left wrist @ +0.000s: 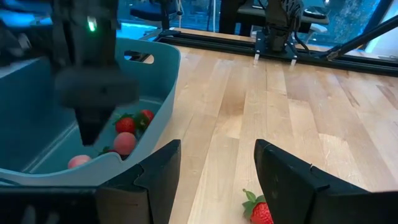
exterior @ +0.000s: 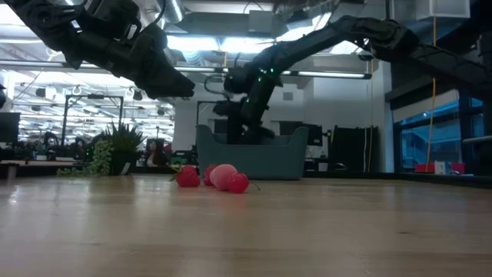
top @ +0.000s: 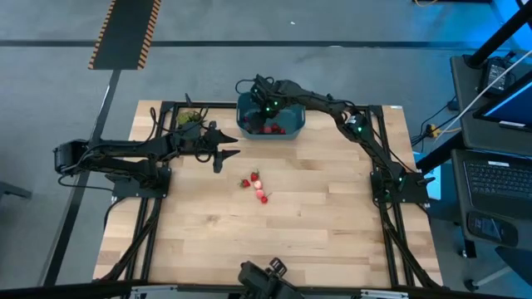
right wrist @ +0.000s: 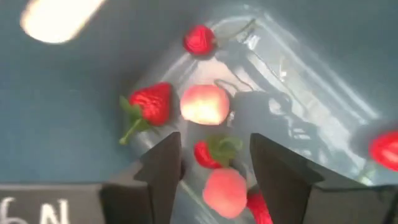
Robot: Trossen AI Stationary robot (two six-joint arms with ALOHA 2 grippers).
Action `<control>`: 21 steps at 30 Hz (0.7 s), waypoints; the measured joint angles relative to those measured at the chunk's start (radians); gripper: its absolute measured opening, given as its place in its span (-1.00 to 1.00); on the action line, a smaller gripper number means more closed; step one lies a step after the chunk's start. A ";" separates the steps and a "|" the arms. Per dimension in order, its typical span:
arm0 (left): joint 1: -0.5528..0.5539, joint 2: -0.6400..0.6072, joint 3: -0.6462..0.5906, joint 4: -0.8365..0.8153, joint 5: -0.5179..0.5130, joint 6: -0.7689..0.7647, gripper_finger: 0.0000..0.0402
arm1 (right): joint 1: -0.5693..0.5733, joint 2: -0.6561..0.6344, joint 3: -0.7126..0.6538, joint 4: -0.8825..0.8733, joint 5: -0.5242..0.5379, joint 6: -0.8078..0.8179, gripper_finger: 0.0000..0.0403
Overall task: Pick and placing Produce into tupperware
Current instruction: Put the strawberry into the blue bin
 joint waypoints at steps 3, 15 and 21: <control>0.000 0.000 0.000 0.000 0.000 0.000 -0.02 | 0.005 0.000 0.087 -0.068 0.006 -0.037 -0.07; 0.000 0.000 0.000 0.001 0.000 -0.008 -0.02 | 0.131 -0.229 0.061 -0.334 0.348 -0.253 -0.24; 0.000 0.000 0.000 0.002 -0.002 -0.009 -0.02 | 0.194 -0.327 0.060 -0.612 0.348 -0.311 -0.26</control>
